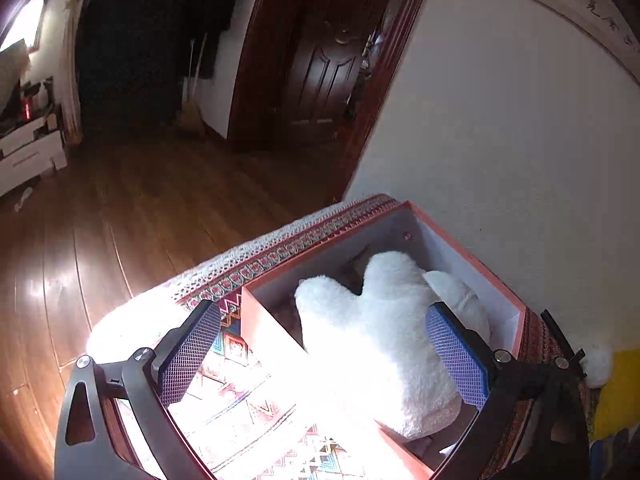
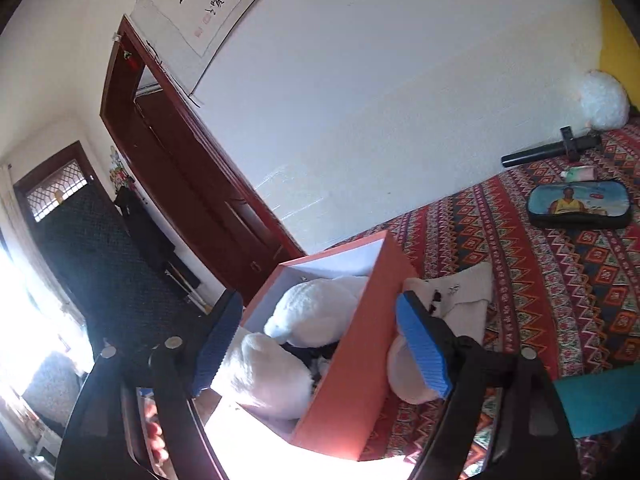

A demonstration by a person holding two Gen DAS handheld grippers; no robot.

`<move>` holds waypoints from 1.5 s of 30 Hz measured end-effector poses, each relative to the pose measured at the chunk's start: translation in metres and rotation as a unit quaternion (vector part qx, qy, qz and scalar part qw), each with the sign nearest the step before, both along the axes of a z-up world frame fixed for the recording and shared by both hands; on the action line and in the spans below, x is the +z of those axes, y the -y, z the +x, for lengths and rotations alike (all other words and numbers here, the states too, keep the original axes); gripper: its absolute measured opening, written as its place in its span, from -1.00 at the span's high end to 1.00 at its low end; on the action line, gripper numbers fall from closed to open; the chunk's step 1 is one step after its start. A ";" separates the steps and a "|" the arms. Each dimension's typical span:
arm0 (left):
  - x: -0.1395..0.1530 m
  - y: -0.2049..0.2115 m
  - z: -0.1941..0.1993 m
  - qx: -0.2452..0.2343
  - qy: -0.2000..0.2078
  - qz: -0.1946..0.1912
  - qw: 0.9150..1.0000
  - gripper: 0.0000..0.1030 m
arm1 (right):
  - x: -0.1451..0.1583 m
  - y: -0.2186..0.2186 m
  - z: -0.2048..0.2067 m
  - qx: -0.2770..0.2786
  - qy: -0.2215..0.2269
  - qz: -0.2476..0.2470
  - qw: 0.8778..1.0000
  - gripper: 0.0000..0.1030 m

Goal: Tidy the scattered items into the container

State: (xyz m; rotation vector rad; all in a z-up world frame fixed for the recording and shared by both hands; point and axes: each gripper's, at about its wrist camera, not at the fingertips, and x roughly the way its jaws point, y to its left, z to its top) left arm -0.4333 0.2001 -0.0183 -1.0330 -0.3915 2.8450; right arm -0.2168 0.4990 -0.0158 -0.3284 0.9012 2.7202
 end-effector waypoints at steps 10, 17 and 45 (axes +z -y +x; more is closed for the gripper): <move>0.071 -0.049 0.172 -0.056 -0.196 -0.031 0.979 -1.00 | -0.005 0.029 0.177 -0.197 0.034 0.172 0.965 -0.98; 0.046 -0.094 0.285 -0.095 -0.155 -0.091 0.979 -1.00 | -0.023 0.058 0.263 -0.270 0.074 0.207 0.938 -0.98; 0.066 -0.091 0.377 -0.164 -0.173 -0.093 0.967 -1.00 | 0.004 0.089 0.287 -0.214 0.105 0.174 0.956 -0.98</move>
